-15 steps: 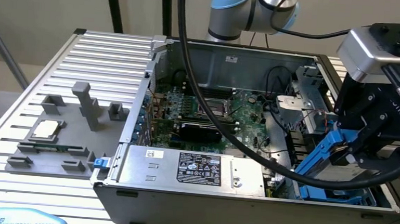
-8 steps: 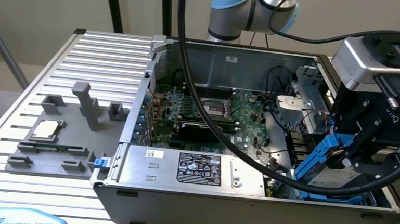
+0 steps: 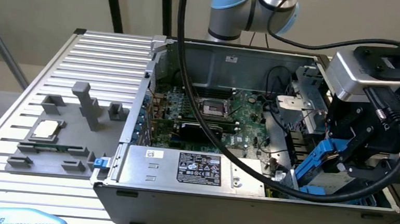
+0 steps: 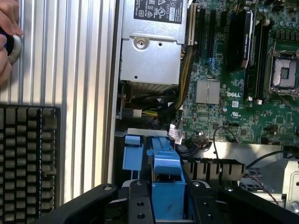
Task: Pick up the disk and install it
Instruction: 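Insert the disk into the insertion slot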
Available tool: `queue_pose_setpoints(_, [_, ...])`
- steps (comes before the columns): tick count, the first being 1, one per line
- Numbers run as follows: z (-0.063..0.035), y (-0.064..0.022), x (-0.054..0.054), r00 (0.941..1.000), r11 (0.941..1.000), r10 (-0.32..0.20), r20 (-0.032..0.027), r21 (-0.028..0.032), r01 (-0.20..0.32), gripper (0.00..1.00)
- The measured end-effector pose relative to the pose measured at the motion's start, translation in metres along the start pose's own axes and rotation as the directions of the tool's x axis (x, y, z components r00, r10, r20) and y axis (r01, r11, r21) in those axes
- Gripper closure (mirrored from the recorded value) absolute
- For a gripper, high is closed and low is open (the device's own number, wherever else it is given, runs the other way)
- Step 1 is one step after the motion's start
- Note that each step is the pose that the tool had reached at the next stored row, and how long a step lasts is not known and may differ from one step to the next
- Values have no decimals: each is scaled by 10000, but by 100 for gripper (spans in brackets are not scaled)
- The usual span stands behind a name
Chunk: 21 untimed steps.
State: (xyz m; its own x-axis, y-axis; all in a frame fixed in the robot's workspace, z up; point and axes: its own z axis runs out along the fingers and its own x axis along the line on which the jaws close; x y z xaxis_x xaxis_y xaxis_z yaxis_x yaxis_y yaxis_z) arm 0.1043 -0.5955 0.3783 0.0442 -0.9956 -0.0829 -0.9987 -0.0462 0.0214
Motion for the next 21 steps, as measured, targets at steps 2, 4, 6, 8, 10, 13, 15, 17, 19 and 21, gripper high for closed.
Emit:
queue_pose_setpoints(2, [23,-1,2,10000,10000,-10,-1,0,10,67])
queue_pose_setpoints(4, [50,0,4,10000,10000,-23,0,-2,23,67])
queue_pose_setpoints(6, [78,-1,6,10000,10000,-38,-2,-3,38,67])
queue_pose_setpoints(8, [108,-1,8,10000,10000,-55,-5,-4,55,67])
queue_pose_setpoints(10, [140,-2,11,10000,10000,-72,-8,-6,72,67])
queue_pose_setpoints(13, [190,-3,14,9999,9999,-100,-6,-9,100,67])
queue_pose_setpoints(15, [220,-3,17,9999,9999,-117,-4,-12,117,67])
queue_pose_setpoints(17, [241,-3,17,9999,9999,-132,-7,-11,132,67])
queue_pose_setpoints(19, [255,-6,18,9999,9999,-148,14,-4,148,67])
queue_pose_setpoints(21, [250,-5,18,9999,9999,-150,4,-11,150,62])
